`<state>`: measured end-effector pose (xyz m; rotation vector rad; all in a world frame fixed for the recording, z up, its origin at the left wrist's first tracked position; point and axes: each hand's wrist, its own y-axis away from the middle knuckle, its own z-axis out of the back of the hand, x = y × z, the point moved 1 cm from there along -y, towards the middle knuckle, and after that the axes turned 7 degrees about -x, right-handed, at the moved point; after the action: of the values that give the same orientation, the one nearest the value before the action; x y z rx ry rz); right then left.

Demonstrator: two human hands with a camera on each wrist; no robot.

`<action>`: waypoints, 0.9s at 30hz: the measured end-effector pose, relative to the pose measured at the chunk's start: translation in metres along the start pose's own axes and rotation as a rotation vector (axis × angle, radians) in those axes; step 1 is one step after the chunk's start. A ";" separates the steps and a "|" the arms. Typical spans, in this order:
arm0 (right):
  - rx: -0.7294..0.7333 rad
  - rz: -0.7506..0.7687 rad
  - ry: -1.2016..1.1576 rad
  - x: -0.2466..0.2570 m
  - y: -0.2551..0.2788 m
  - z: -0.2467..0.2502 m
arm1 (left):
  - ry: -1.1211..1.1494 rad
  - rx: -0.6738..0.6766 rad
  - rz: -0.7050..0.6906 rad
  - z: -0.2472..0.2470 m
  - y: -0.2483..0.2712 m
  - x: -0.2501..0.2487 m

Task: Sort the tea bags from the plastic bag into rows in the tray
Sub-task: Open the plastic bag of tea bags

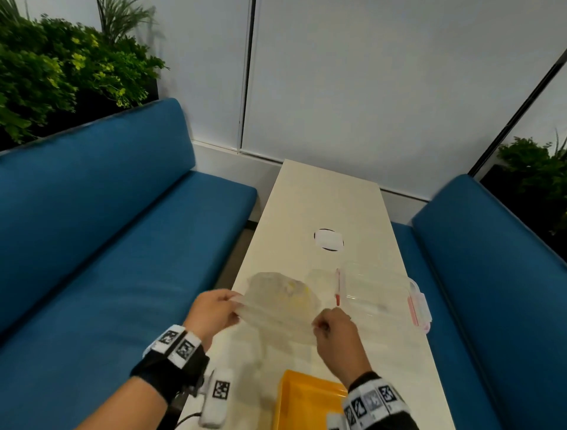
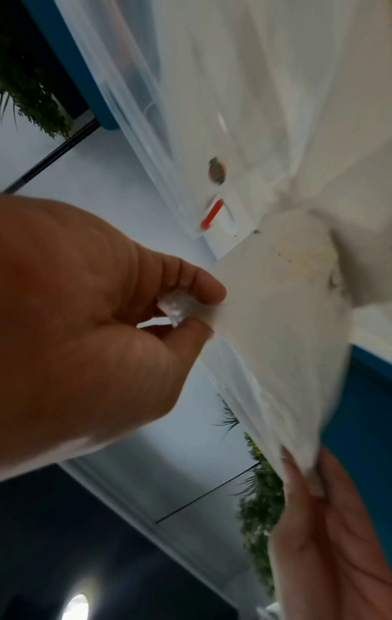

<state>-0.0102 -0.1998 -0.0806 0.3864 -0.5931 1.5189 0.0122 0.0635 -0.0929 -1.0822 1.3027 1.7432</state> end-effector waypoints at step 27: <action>0.223 -0.411 -0.393 0.005 0.003 -0.048 | 0.775 0.165 0.472 -0.029 -0.010 0.048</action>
<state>-0.0076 -0.1676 -0.1160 0.9349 -0.6047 1.1183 0.0074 0.0404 -0.1451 -1.5138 2.2838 1.5203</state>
